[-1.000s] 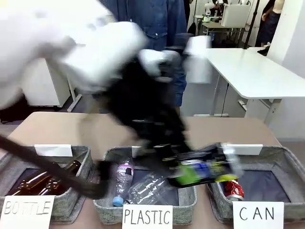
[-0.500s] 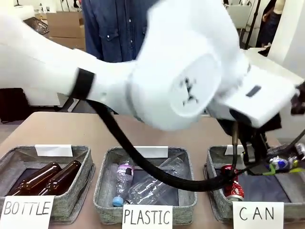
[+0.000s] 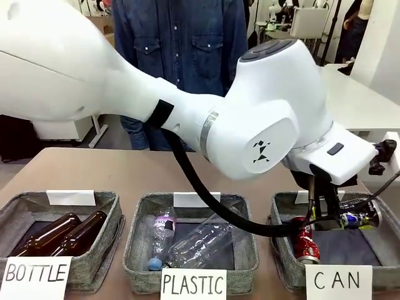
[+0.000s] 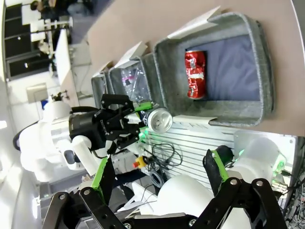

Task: Sort the can waste into the basket.
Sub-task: Pick up the can waste from the table and place it in the right Fabric basket.

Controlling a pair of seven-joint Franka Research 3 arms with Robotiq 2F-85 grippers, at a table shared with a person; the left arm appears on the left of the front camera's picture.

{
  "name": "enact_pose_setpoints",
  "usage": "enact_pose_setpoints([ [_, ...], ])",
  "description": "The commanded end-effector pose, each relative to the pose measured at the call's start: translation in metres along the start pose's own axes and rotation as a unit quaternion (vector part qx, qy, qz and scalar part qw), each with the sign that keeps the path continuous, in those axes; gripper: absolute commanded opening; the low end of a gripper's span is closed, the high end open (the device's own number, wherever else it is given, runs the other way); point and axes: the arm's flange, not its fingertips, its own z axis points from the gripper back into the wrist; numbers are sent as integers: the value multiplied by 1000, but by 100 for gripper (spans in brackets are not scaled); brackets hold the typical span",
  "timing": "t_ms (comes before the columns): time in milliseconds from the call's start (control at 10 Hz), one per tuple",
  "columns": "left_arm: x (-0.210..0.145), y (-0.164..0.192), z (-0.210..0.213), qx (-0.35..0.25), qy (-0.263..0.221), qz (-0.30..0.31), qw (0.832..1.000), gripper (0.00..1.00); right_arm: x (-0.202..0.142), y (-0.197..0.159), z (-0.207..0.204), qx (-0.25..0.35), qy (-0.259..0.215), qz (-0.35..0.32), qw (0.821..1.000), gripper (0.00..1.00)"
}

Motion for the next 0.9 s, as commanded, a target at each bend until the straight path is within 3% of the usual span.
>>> enact_pose_setpoints([
  [0,13,3,3,3,11,10,1000,43,3,2,1,2,-6,-8,1000,100],
  [100,11,3,4,-1,9,9,1000,57,3,2,1,2,-6,-8,1000,100],
  [200,10,3,5,-1,13,3,1000,100,3,2,1,2,-6,-8,1000,100],
  [800,4,3,13,6,9,3,1000,100,3,2,1,2,-6,-8,1000,100],
])
